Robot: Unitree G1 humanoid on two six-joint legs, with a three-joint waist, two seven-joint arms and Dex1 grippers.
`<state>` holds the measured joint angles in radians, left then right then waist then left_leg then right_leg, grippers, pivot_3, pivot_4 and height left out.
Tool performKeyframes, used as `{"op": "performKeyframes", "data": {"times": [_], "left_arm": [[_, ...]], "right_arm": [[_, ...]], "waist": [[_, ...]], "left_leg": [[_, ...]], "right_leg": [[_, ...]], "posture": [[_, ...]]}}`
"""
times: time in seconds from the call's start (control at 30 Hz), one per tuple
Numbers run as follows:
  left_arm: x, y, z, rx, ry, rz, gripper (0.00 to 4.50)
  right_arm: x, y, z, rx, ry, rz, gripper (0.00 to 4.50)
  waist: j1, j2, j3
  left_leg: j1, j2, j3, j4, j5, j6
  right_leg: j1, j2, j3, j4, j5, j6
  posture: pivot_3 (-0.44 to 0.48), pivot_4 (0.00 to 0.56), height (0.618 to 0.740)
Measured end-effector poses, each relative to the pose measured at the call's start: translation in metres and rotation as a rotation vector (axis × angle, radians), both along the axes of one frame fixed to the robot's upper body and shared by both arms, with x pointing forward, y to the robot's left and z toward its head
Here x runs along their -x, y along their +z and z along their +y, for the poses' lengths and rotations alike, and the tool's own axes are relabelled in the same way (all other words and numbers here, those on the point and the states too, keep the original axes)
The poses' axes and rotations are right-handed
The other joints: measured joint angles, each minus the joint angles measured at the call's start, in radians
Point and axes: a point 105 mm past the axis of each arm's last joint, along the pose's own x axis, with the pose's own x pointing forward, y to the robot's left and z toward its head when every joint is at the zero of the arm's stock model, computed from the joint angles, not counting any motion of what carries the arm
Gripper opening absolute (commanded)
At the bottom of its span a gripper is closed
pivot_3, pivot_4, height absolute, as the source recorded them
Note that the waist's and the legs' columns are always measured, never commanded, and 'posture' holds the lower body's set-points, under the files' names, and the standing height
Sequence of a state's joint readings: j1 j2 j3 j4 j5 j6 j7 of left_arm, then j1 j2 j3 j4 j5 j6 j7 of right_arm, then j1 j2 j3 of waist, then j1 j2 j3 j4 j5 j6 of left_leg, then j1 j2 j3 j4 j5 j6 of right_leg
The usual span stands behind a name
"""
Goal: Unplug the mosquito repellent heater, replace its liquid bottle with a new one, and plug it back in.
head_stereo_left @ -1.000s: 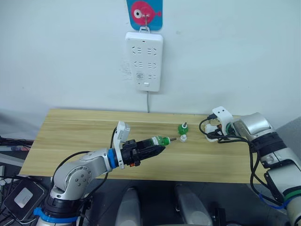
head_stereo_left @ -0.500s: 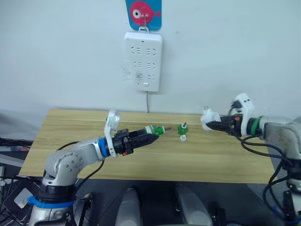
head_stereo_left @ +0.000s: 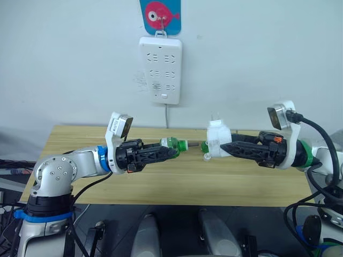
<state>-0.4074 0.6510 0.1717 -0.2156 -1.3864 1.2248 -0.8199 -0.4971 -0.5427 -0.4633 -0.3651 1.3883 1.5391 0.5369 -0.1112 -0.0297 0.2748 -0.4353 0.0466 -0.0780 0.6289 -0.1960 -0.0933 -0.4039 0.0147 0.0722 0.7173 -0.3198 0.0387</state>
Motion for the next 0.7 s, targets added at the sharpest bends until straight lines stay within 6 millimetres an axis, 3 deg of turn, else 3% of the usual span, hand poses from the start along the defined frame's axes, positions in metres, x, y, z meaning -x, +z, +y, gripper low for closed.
{"op": "performKeyframes", "data": {"times": [0.7], "left_arm": [[0.005, 0.001, -0.006, 0.029, -0.037, 0.024, 2.26]], "right_arm": [[0.013, 0.009, 0.014, -0.044, 0.081, 0.055, 2.93]], "waist": [[0.001, 0.000, 0.000]], "left_leg": [[0.000, 0.000, 0.000, 0.000, 0.000, 0.000]], "right_leg": [[0.000, 0.000, 0.000, 0.000, 0.000, 0.000]], "posture": [[-0.161, 0.206, 0.725]]}}
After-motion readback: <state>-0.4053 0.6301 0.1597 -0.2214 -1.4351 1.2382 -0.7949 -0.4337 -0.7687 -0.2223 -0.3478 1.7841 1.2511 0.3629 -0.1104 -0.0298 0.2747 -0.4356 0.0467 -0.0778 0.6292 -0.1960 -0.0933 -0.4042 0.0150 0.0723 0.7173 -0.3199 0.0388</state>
